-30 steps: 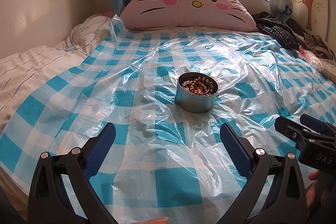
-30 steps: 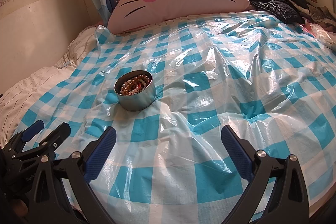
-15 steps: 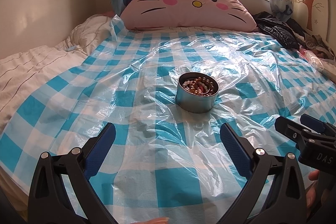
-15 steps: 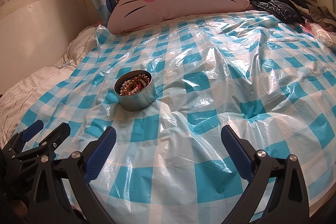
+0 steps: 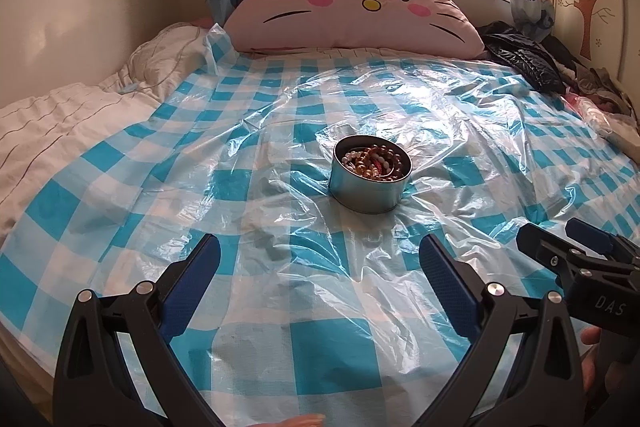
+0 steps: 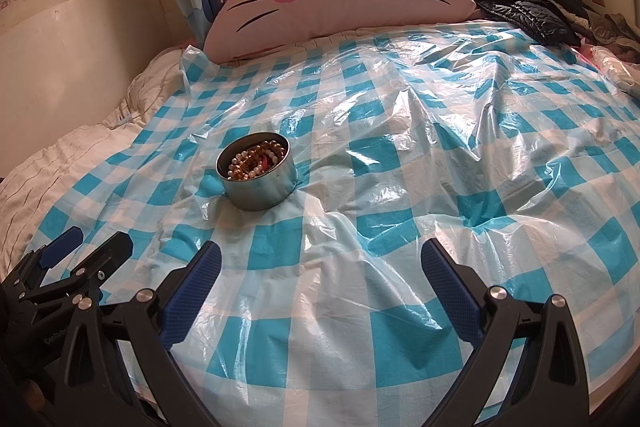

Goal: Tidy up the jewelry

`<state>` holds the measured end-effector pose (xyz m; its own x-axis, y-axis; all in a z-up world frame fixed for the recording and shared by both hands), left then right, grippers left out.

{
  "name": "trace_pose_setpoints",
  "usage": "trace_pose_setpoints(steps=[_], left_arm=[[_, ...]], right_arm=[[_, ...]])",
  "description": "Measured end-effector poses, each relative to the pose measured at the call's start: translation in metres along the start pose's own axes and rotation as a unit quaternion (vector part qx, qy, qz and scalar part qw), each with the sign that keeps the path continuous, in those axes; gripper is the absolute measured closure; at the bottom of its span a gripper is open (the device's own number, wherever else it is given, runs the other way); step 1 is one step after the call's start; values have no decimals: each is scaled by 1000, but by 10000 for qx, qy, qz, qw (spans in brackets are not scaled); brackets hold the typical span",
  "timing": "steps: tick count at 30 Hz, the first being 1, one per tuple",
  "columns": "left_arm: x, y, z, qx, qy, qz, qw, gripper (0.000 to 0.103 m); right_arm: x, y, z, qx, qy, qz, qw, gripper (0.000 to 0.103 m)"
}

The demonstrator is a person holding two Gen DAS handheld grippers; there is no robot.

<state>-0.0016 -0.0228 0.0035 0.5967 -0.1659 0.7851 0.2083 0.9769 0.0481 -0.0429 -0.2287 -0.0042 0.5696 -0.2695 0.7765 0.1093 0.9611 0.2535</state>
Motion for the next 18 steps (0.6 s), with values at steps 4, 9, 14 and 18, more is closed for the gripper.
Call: trace_pose_setpoints(steps=[4,9,14,18], left_arm=[[0,-2,0,31,20,-36,10000,7],[0,-3,0,84,46,-54,9999,7],[1,1,0,50,56,-1,10000,7],[2,-2,-3,7,156,-69,9999,7]], right_arm=[[0,0,0,0,2,1,10000,7],[-1,-1,0,-10,12,33,10000,7],[-2,-2,0,-9,13,23,10000,7],[-1,-1,0,-8,14,34,10000,7]])
Point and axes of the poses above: each gripper's, at about its wrist camera, not at the fingertips, and z roughly against the way its jaws point, y to its left, x to its top, the point moved 1 cm from there along -z, roughly the way its jaws point, and after that the axes turned 3 degrees about -z, right-handed, at the moved point
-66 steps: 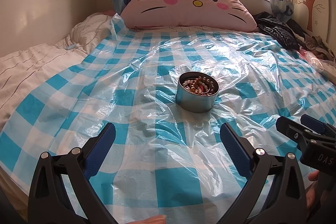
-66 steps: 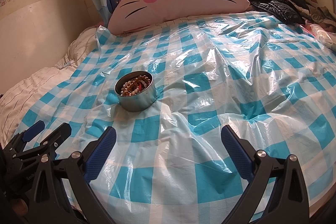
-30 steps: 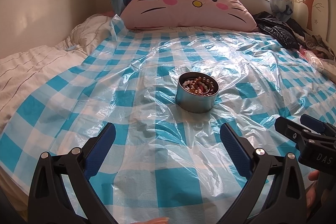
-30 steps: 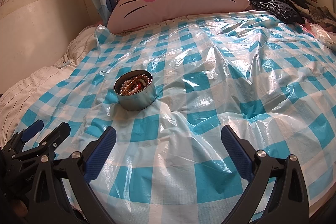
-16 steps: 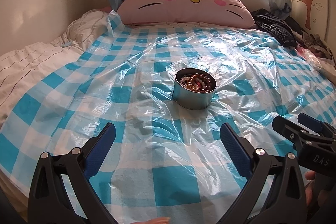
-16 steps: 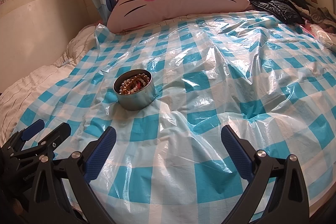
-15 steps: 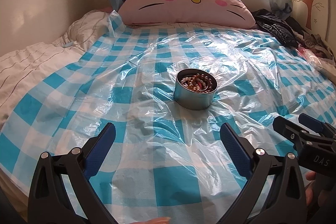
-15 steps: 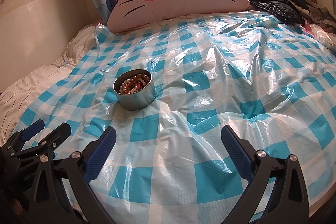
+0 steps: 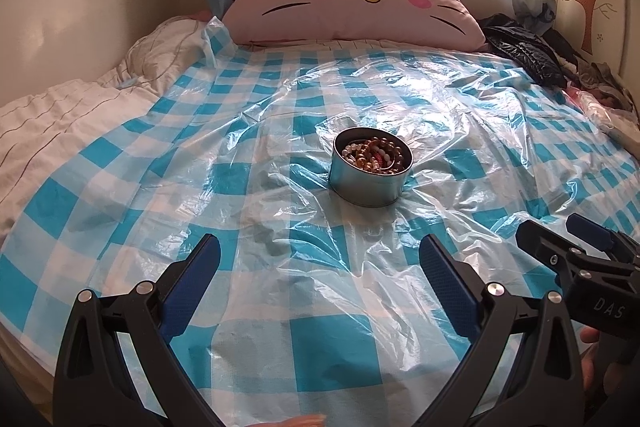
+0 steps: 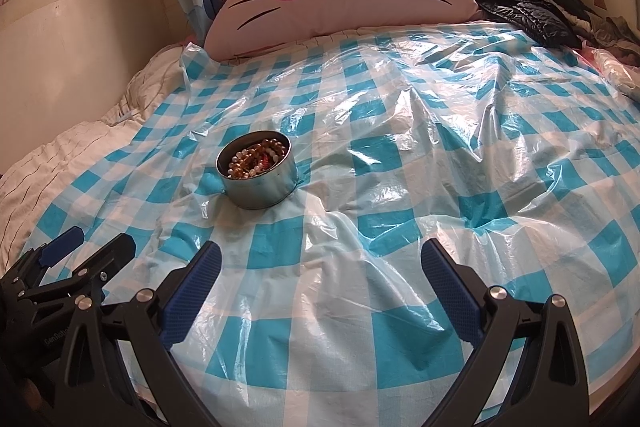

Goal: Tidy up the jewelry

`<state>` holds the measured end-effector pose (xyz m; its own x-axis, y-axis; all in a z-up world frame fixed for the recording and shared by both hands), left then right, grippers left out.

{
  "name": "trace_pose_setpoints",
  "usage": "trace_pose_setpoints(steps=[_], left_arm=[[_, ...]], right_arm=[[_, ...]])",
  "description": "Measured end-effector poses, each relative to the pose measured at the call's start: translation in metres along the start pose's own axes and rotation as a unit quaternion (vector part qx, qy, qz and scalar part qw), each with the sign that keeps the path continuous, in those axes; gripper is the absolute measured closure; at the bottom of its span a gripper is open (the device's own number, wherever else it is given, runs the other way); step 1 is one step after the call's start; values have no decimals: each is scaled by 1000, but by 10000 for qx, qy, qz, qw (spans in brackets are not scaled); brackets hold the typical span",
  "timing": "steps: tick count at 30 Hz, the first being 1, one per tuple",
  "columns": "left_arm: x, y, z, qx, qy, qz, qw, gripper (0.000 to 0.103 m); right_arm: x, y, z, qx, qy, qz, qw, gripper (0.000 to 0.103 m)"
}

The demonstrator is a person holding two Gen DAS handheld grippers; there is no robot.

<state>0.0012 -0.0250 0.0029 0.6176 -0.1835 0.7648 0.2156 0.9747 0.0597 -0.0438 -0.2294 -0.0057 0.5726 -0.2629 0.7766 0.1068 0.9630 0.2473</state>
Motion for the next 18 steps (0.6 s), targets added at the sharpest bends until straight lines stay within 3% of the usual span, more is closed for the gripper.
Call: trace_pose_setpoints(steps=[18], left_arm=[[-2,-3,-4,68,103,-110,9999,7]], right_arm=[[0,0,0,0,10,-4,10000,7]])
Point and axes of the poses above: each gripper's, at about its wrist camera, not at the fingertips, and z roughly against the way its jaws point, y to its left, x to its top, the point moved 1 cm from there along -z, roughly the way its jaws point, and after that the axes turned 3 degrees about -z, right-handed, at the moved point
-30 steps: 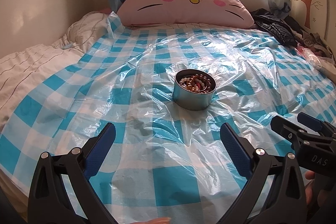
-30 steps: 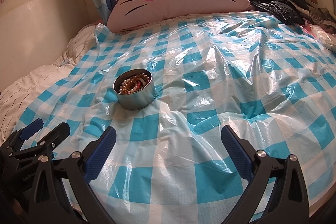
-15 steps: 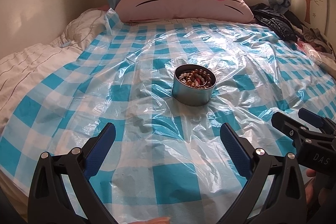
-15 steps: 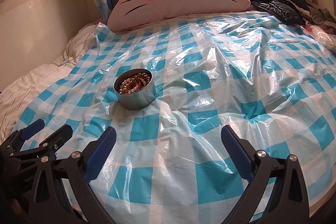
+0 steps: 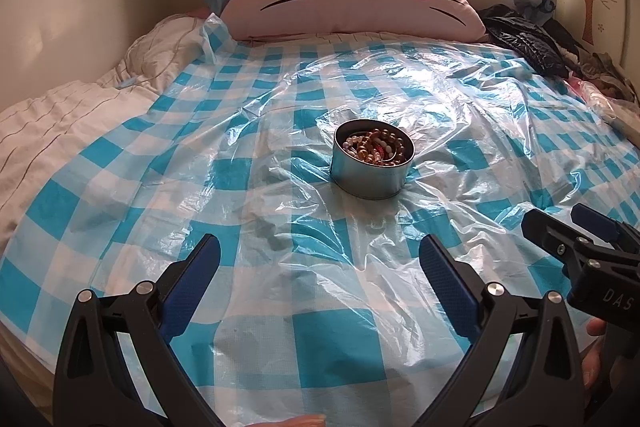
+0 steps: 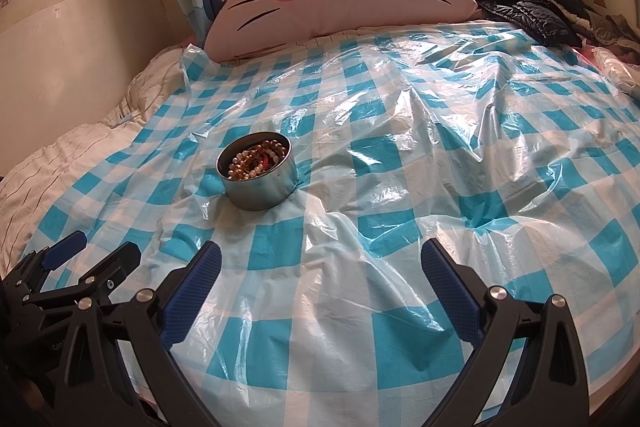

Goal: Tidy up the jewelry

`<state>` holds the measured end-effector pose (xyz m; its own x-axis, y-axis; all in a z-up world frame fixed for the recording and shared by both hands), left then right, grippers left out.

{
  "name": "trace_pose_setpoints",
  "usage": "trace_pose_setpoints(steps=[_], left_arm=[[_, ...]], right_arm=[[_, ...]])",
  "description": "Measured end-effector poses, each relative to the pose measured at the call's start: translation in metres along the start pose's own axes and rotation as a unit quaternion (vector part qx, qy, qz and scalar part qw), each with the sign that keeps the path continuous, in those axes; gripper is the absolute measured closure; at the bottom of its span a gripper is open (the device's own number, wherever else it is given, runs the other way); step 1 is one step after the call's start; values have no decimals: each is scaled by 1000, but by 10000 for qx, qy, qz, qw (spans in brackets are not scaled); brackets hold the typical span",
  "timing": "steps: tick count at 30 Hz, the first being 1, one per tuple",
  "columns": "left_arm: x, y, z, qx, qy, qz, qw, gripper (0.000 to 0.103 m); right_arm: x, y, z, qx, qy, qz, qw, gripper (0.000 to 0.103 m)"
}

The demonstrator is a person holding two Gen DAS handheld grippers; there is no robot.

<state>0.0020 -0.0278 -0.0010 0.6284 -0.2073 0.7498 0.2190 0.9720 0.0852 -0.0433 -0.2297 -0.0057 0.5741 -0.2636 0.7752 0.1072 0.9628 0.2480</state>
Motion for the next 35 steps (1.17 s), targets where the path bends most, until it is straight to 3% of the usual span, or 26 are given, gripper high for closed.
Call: trace_pose_setpoints(steps=[19,24,29,35], left_arm=[[1,2,-5,-209,116,68,9997,7],[0,-3,4,11,-142,-44,9999,7],[0,-14,2,277,-43,-300,9992,7],[-2,-5,4,334,-82,-83,9994,7]], right_arm=[[0,-1,0,-2,6,-6,10000,7],[-2,-2,1,-12,1,-35,10000,7],[0,-1,-1,-24,6,-42,10000,7],[0,-1,-1,-22,7,-39,10000,7]])
Point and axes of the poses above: each gripper's, at about its wrist camera, not at the fingertips, and z roughly against the way its jaws point, y to its left, x to its top, the point moved 1 cm from there along -z, roughly the way its jaws point, and after that the axes turned 3 degrees about -z, right-handed, at the moved point
